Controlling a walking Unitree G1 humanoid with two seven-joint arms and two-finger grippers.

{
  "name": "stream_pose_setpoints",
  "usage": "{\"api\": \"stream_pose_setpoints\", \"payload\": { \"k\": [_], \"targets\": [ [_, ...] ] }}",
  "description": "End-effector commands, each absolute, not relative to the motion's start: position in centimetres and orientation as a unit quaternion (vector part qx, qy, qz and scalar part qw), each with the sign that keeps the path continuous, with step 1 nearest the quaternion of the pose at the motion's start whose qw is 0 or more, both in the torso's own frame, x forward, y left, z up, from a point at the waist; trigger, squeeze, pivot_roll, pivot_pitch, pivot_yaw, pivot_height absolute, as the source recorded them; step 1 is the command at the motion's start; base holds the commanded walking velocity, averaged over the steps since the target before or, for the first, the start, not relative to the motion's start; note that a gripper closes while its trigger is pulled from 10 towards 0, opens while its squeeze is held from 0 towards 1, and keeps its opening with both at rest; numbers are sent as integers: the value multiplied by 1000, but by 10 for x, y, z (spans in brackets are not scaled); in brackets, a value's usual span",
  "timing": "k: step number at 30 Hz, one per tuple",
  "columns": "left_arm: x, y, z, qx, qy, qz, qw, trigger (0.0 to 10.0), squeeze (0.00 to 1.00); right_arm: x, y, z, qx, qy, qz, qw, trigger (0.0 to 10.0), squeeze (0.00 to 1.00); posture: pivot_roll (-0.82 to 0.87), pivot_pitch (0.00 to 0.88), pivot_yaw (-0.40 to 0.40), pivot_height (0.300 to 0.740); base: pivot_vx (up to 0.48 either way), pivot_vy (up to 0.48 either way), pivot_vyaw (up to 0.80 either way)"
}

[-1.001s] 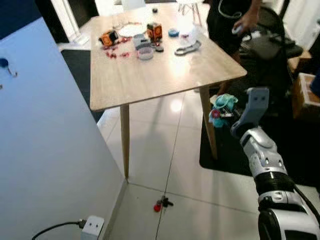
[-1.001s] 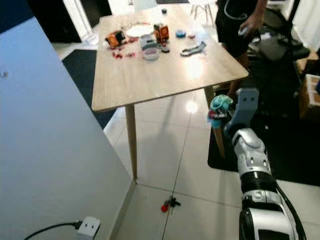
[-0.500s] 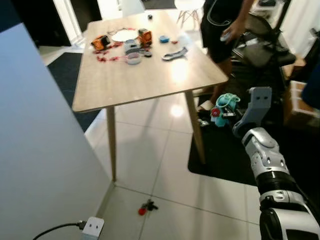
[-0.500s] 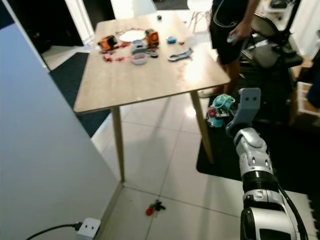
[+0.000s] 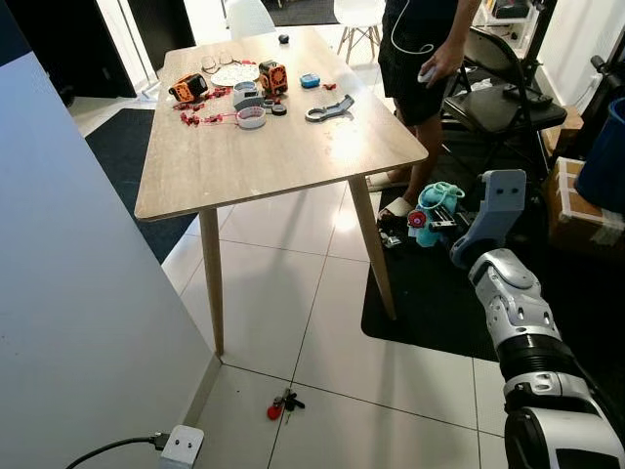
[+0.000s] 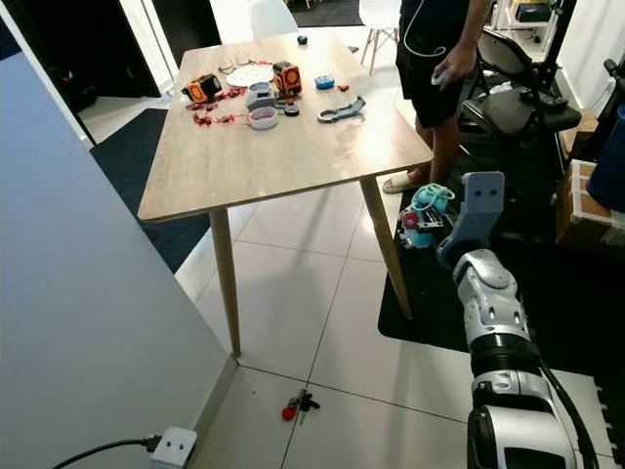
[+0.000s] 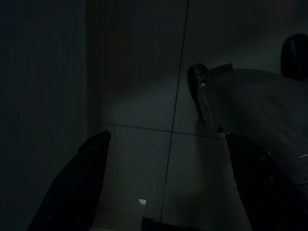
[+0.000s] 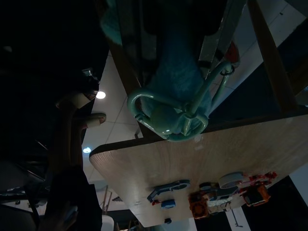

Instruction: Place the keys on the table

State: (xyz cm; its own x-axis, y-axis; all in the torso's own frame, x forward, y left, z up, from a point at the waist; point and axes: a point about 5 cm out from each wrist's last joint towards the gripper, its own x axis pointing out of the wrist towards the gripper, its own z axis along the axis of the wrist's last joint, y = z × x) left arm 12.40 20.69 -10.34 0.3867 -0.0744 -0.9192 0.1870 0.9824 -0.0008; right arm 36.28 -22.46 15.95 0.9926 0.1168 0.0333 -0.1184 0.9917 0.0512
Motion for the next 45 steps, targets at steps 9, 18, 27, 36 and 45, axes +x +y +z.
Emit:
{"api": "stream_pose_setpoints", "payload": {
  "k": [9, 18, 27, 36, 45],
  "targets": [
    [121, 208, -104, 47, 553, -83, 828, 10000, 0, 363, -226, 162, 29, -21, 55, 998, 10000, 0, -112, 48, 106, 740, 160, 0, 0],
    [120, 209, -104, 47, 555, -87, 826, 10000, 0, 362, -231, 161, 28, -22, 47, 998, 10000, 0, -116, 48, 109, 740, 333, 0, 0],
    [120, 209, -104, 48, 554, -88, 826, 10000, 0, 361, -231, 161, 28, -22, 47, 998, 10000, 0, -114, 51, 112, 740, 363, 0, 0],
    [117, 209, -105, 47, 557, -87, 824, 10000, 0, 360, -233, 163, 25, -25, 44, 998, 10000, 0, -113, 54, 111, 740, 362, 0, 0],
    [118, 209, -105, 50, 556, -82, 826, 10000, 0, 357, -259, 179, -19, -43, -7, 999, 10000, 0, -120, 55, 107, 740, 102, 0, 0]
  ]
}}
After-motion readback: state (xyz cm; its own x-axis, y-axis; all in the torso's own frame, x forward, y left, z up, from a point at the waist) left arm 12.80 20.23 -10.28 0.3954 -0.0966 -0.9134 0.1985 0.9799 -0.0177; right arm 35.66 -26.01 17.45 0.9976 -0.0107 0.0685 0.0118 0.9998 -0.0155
